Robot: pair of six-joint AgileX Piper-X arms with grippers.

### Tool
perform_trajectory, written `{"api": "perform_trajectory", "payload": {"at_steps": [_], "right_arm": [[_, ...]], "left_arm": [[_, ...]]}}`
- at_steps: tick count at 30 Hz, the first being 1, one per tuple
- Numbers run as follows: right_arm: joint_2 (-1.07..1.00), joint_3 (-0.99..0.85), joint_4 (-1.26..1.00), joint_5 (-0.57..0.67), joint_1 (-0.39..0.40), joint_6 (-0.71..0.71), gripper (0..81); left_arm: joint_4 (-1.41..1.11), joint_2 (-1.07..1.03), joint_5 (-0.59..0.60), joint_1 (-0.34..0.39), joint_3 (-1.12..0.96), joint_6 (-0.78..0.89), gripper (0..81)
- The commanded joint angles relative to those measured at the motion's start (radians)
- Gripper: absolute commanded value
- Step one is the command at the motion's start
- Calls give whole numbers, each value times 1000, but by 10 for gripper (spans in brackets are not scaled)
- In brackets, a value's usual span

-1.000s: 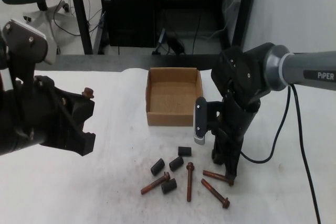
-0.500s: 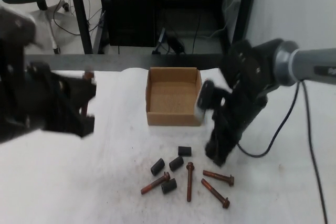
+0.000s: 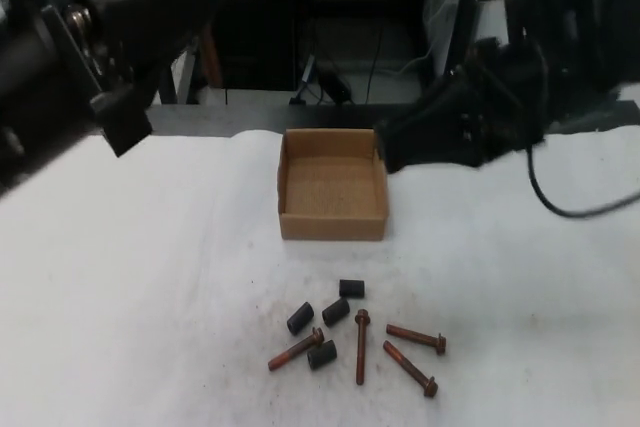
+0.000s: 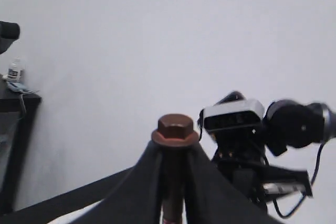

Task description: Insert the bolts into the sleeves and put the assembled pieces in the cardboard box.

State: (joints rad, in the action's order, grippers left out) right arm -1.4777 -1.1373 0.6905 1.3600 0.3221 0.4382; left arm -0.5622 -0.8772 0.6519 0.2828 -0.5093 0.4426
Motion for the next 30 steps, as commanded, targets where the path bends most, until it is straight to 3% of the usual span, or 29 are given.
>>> {"api": "perform_trajectory", "payload": {"at_steps": [1,4,6,9,14,19,24,30], "right_arm": [[55,67,8,-130,55,82,8],[87,137,-55,-411,137,65,8],[90,187,-180,-525,192,-42,8],[90,294,-557,-609,271,-257,8],[90,455,-1156,-827,324,-609,8],[90,551,-1395,-824,306,-737,8],[90,572,-1383,-750,315,-746,8],[90,572,-1383,-748,360,-745,8]], "left_arm": [[-251,-69,22,0,53,157,2],[-452,-165,90,0,84,265,2],[-531,-230,182,4,85,319,2],[-598,-299,283,9,85,329,2],[-631,-333,314,8,85,320,2],[-631,-333,326,8,85,291,2],[-631,-333,326,8,85,259,2],[-631,-333,326,12,85,244,2]]}}
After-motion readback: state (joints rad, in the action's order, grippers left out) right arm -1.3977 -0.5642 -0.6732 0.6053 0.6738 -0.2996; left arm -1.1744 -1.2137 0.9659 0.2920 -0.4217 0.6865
